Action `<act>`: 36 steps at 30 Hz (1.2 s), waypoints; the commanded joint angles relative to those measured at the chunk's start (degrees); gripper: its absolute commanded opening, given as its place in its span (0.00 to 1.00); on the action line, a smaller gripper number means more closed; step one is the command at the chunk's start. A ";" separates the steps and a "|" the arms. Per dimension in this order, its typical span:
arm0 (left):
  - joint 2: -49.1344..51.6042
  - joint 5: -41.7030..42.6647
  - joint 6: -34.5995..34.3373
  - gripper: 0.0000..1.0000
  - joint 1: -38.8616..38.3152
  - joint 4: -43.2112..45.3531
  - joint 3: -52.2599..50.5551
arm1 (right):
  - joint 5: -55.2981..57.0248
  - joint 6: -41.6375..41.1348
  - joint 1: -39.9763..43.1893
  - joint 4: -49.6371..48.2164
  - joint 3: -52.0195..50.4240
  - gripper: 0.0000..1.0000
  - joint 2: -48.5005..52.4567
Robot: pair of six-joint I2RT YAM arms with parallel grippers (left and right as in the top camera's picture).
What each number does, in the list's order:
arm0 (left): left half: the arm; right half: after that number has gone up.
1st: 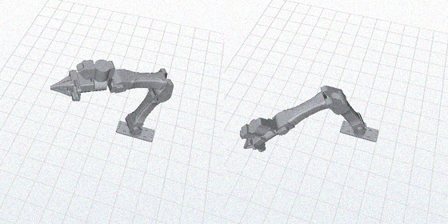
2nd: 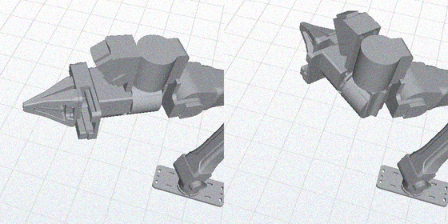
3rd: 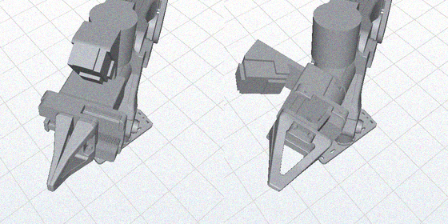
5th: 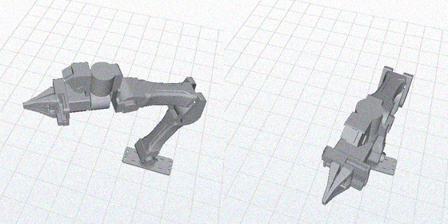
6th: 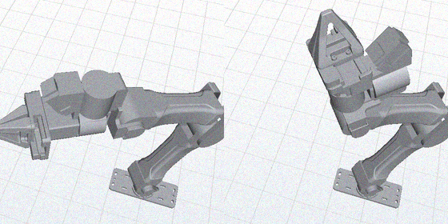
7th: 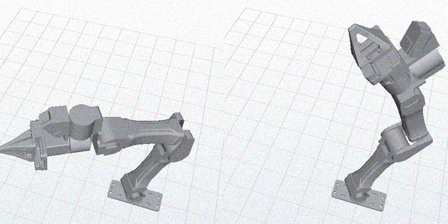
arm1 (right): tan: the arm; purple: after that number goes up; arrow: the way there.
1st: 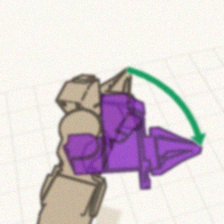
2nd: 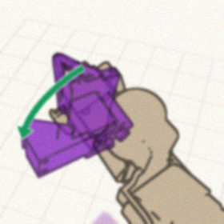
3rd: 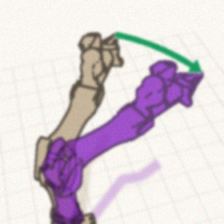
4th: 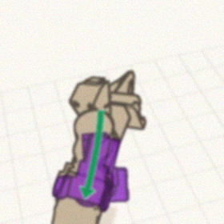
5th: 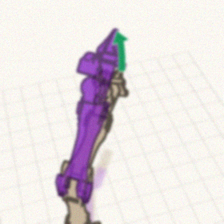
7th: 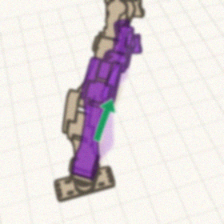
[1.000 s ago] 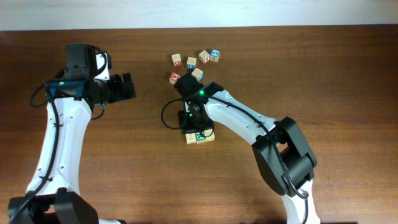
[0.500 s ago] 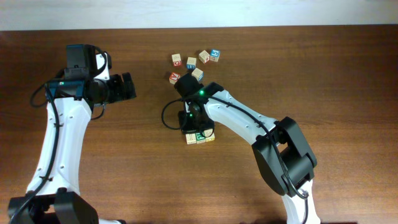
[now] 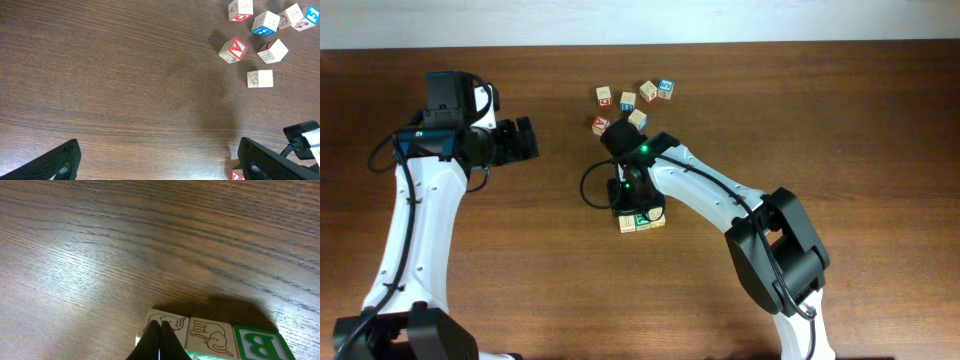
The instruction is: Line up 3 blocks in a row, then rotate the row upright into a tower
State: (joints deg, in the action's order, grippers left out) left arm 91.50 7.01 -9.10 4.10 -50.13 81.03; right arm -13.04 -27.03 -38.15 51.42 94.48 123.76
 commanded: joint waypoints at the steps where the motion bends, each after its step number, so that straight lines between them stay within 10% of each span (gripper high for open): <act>1: 0.55 -0.42 -0.70 0.99 -0.07 -0.09 0.76 | -0.28 -0.55 -0.46 0.09 -0.20 0.04 0.37; 10: 0.55 -0.42 -0.70 0.99 -0.07 -0.04 0.76 | -0.90 11.06 -2.84 2.89 8.50 0.25 -0.02; 22: 0.55 -0.42 -0.70 0.99 -0.07 -0.07 0.76 | 5.40 4.79 -8.70 6.32 5.03 0.04 0.39; 36: 0.55 -0.42 -0.70 0.99 -0.07 -0.09 0.76 | 9.07 -1.22 -7.93 7.15 3.93 0.04 1.92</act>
State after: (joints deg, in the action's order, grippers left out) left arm 91.50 7.01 -9.10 4.10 -50.13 81.03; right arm -5.69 -26.35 -46.85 58.30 98.80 124.36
